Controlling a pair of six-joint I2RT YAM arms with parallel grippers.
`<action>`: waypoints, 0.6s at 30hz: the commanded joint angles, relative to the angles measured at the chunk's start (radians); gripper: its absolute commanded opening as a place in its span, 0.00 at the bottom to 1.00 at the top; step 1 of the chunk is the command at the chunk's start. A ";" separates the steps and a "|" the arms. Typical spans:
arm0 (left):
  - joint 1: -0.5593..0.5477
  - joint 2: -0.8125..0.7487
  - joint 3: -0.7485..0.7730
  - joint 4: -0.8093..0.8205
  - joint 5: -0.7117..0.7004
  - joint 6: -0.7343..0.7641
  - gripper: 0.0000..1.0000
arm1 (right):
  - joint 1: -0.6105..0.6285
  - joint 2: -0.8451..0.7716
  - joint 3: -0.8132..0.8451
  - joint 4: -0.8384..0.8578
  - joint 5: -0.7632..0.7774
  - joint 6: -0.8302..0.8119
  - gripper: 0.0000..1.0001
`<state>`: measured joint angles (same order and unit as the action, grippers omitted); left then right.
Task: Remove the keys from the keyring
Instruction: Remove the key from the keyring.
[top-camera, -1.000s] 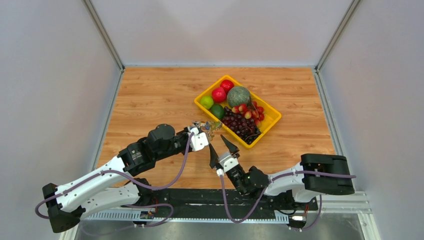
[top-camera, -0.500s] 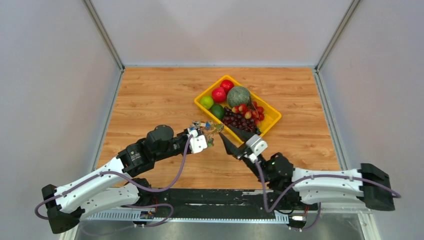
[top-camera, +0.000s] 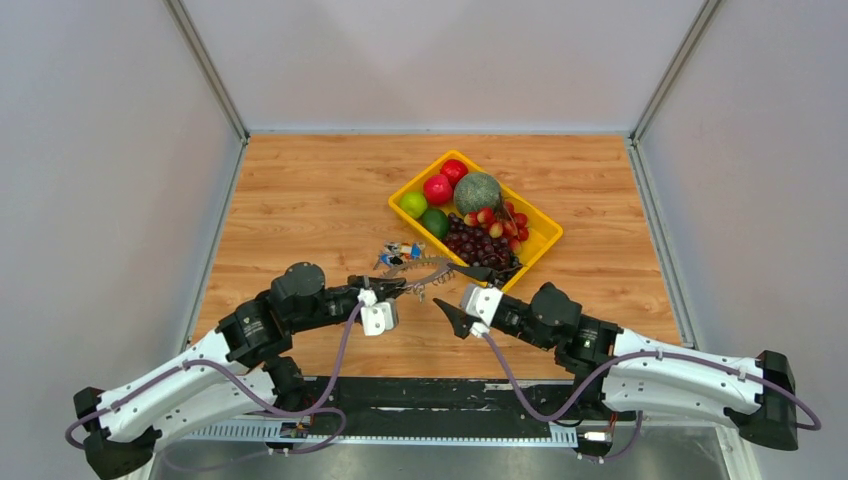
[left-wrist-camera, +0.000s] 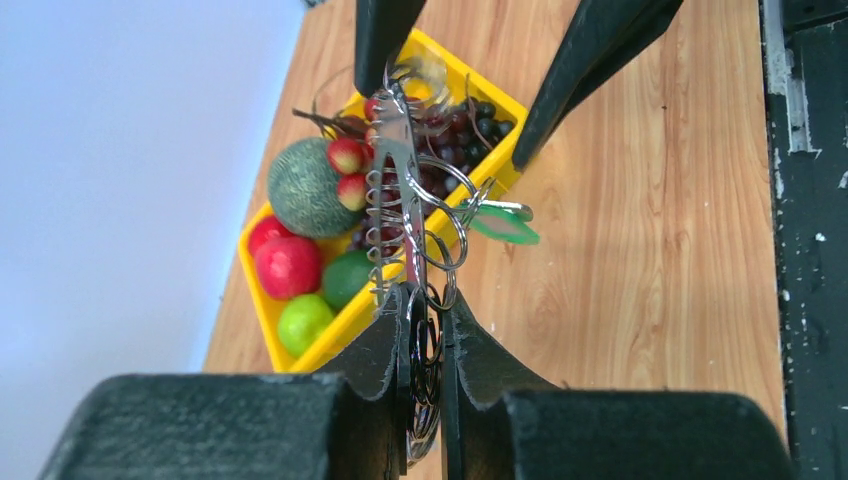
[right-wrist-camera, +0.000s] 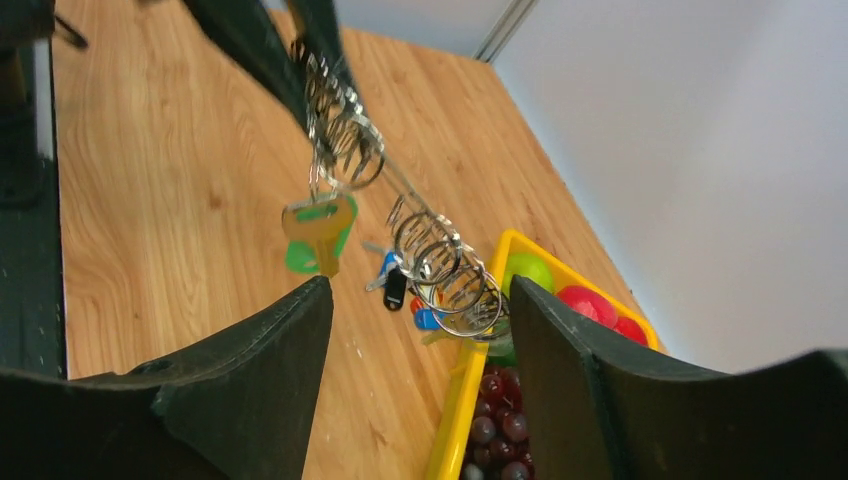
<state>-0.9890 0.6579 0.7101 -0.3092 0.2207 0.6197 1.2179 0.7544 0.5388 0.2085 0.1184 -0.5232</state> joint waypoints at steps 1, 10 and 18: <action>-0.004 -0.070 -0.010 0.062 0.073 0.142 0.00 | -0.003 0.013 0.068 -0.113 -0.094 -0.141 0.67; -0.004 -0.105 -0.017 -0.007 0.200 0.296 0.00 | -0.003 0.047 0.101 -0.102 -0.167 -0.262 0.62; -0.004 -0.149 -0.033 0.017 0.223 0.299 0.01 | -0.003 0.116 0.140 -0.100 -0.126 -0.301 0.02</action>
<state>-0.9886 0.5365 0.6750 -0.3672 0.3878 0.8848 1.2179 0.8558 0.6216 0.1051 -0.0135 -0.7933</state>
